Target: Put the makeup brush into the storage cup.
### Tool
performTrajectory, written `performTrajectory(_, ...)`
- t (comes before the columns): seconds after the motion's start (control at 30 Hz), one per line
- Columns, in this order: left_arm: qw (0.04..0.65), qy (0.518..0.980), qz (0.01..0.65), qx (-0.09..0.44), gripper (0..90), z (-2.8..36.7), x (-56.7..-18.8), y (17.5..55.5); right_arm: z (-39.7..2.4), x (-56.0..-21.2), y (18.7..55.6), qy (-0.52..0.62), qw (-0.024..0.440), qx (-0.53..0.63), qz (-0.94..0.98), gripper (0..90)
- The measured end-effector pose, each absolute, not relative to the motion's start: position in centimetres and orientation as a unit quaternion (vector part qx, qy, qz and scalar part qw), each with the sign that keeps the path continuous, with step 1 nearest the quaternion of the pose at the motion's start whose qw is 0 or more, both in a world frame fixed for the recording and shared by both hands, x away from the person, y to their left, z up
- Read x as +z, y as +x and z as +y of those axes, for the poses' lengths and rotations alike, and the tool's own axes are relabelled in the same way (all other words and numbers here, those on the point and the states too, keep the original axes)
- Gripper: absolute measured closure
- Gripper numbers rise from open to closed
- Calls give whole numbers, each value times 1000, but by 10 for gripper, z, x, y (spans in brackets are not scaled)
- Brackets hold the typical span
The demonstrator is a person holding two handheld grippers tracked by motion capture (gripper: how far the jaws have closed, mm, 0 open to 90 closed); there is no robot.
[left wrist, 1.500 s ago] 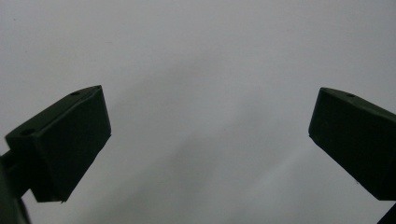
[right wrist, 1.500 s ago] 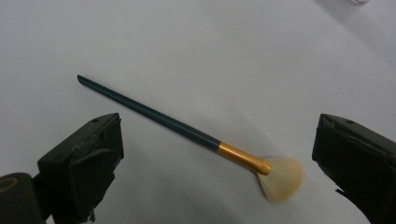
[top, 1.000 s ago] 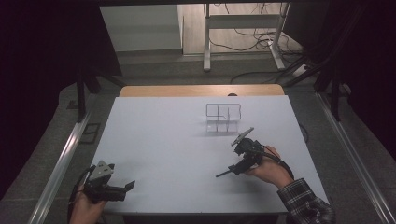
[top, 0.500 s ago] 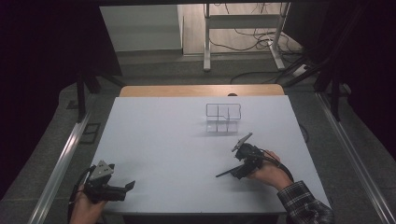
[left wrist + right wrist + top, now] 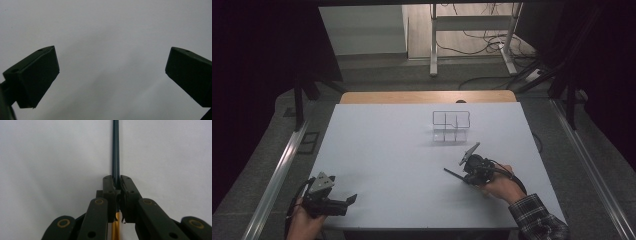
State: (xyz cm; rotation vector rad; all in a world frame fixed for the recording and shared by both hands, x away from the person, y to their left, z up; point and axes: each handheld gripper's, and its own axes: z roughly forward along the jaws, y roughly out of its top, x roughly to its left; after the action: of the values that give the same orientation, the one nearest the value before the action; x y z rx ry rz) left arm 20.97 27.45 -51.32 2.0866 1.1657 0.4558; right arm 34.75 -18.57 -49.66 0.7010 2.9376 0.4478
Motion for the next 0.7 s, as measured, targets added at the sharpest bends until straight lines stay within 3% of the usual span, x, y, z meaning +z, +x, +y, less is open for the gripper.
performTrajectory(0.33, 380, 797, 434, 177, 3, 276, -512, 209, -189, -494, 348, 232, 44, 162, 958, 839)
performTrajectory(0.7, 373, 803, 426, 185, 15, 273, -511, 210, -187, -479, 340, 221, 53, 183, 956, 838)
